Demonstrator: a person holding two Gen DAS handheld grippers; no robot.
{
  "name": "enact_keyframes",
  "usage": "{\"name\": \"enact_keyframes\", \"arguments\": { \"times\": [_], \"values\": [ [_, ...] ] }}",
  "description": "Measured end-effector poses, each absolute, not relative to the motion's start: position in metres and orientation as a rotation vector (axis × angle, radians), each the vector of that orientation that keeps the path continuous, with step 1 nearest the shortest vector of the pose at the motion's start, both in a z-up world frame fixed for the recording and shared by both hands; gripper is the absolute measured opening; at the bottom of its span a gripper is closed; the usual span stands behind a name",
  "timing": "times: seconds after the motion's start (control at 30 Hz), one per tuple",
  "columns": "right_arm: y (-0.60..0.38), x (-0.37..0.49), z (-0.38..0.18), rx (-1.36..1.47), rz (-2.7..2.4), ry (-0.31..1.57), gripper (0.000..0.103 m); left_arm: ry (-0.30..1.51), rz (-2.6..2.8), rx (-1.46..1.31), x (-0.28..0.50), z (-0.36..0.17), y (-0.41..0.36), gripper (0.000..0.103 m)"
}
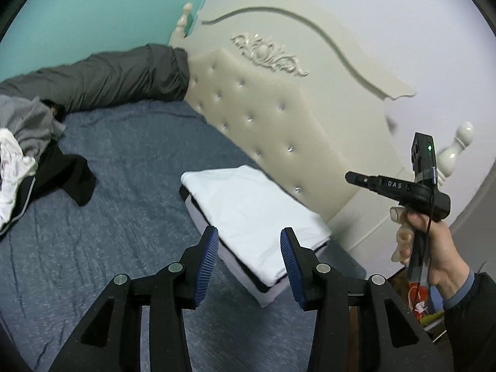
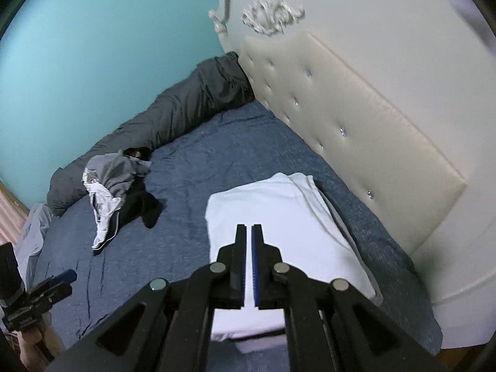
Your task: Fold clothes
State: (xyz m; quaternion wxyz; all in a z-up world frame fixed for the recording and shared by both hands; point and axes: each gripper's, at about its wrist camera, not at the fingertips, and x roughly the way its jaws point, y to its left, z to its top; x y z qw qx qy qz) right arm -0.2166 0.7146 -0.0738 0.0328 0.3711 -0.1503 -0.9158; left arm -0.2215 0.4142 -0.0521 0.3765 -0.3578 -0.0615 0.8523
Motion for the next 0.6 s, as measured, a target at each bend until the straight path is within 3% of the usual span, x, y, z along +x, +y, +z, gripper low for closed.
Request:
{"name": "enact_keyframes", "arguments": {
  "times": [0.6],
  "values": [
    [0.671, -0.095, -0.001, 0.971, -2.913, -0.426, 0.003, -0.099, 2.215, -0.77, -0.125, 0.024, 0.388, 0.056]
  ]
}}
